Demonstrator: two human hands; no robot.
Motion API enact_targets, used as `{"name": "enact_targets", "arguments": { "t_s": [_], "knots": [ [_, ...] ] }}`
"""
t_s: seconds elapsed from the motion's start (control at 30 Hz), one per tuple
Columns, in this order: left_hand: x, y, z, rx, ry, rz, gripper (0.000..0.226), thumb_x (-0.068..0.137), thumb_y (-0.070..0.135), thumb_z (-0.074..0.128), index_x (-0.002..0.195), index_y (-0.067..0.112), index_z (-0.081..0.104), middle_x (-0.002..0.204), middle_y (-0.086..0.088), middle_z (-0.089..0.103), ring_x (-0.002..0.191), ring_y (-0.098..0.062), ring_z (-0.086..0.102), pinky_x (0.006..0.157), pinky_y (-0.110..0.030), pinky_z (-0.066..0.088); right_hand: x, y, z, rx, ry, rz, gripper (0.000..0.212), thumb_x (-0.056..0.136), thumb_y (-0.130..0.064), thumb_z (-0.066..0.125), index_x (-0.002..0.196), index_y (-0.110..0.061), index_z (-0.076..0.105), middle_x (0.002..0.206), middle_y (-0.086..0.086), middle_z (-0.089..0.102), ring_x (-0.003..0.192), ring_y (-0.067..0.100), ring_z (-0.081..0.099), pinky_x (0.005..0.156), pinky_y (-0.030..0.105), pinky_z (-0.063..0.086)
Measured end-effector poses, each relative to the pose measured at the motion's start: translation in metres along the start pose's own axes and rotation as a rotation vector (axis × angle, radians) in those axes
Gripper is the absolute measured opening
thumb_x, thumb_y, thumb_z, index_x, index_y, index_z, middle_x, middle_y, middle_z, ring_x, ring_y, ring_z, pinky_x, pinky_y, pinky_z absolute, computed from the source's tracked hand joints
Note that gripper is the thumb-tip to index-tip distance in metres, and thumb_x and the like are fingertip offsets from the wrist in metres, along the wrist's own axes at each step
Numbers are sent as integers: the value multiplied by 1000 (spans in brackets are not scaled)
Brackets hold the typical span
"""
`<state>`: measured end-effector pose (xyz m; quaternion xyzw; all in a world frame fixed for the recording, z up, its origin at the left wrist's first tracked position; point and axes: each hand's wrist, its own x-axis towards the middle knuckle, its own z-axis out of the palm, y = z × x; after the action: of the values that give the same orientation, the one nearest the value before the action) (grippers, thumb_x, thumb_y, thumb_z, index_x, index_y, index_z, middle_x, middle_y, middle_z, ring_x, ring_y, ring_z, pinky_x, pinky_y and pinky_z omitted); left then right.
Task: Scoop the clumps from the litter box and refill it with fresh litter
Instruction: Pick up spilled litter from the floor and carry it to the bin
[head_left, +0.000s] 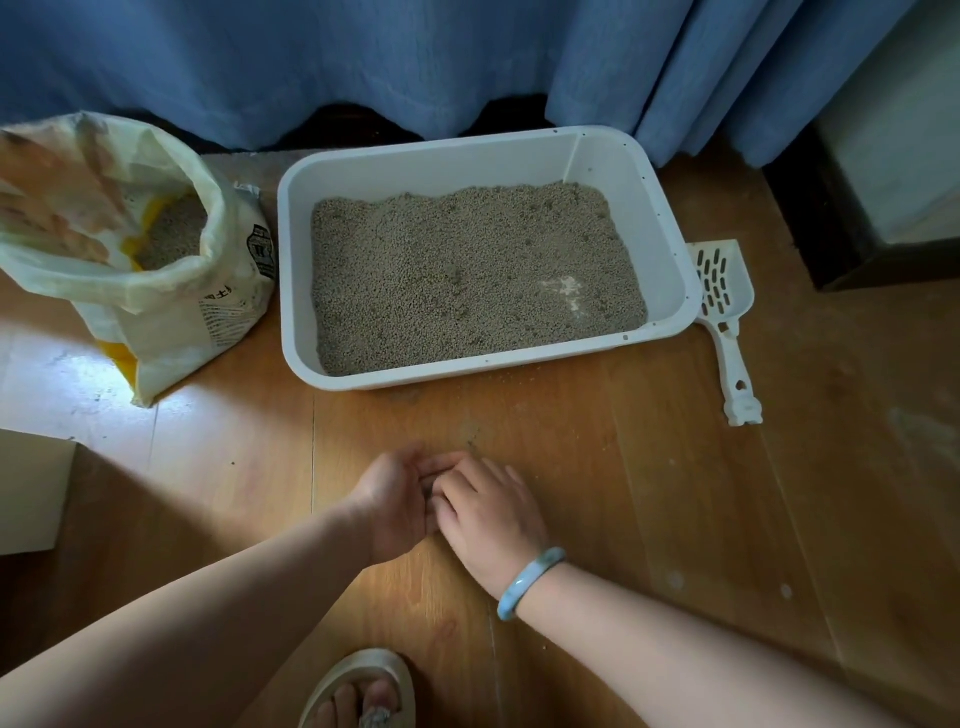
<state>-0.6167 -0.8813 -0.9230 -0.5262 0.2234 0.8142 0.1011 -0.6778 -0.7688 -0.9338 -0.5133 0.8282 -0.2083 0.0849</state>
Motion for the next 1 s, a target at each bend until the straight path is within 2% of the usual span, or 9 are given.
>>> {"name": "enact_targets", "arguments": {
  "t_s": [0.1,0.2,0.27,0.37,0.57,0.67,0.77,0.9,1.0],
  "knots": [
    [-1,2,-3,-36,-4,18,52,101,35,24,102,4,65,72,-7,70,58,-16,66,52,-21,53,1,2,0,139,-8,45,21,83,-26,46,79,-21,66,85,-7,62,78,13,58,69,26,47],
    [-1,6,-9,-108,20,46,49,101,33,26,100,1,63,80,-11,72,65,-19,69,62,-28,59,4,14,-3,241,13,148,13,83,-26,50,81,-21,63,83,-4,59,72,18,58,63,29,46],
    [-1,10,-14,-144,47,67,47,101,32,28,100,1,63,88,-13,73,75,-21,72,69,-30,58,9,30,-1,229,28,228,9,81,-24,55,82,-21,64,83,-3,61,73,21,59,63,32,47],
    [-1,18,-20,-171,87,96,42,99,30,32,103,2,63,92,-13,74,81,-21,71,69,-30,59,18,56,5,118,47,292,9,77,-18,63,84,-18,69,83,2,64,76,27,60,67,38,52],
    [-3,29,-27,-220,116,113,43,100,31,31,102,3,63,92,-13,73,86,-22,69,72,-33,55,33,63,12,-76,29,116,35,81,-36,46,97,-18,72,85,-1,63,76,24,57,65,33,50],
    [-3,32,-30,-247,111,117,44,101,31,31,101,3,63,92,-13,73,89,-23,68,75,-33,54,33,60,16,-102,48,71,31,81,-35,47,92,-22,73,83,-5,64,74,21,57,64,29,45],
    [-3,33,-32,-258,104,118,43,100,32,31,101,3,63,90,-12,73,85,-22,70,72,-32,58,30,61,19,-110,69,37,29,82,-35,48,90,-24,73,81,-7,64,74,19,56,65,28,38],
    [-2,34,-34,-268,89,123,44,100,32,31,101,2,63,90,-13,74,78,-21,72,69,-32,59,31,61,19,-127,79,16,29,82,-37,48,87,-24,74,80,-8,64,74,18,57,65,27,40],
    [-1,34,-31,-252,92,124,44,100,31,30,102,3,64,91,-13,74,82,-22,71,72,-33,57,34,59,19,-139,89,22,28,81,-38,48,83,-25,73,79,-8,64,74,17,57,64,27,39]
  ]
}}
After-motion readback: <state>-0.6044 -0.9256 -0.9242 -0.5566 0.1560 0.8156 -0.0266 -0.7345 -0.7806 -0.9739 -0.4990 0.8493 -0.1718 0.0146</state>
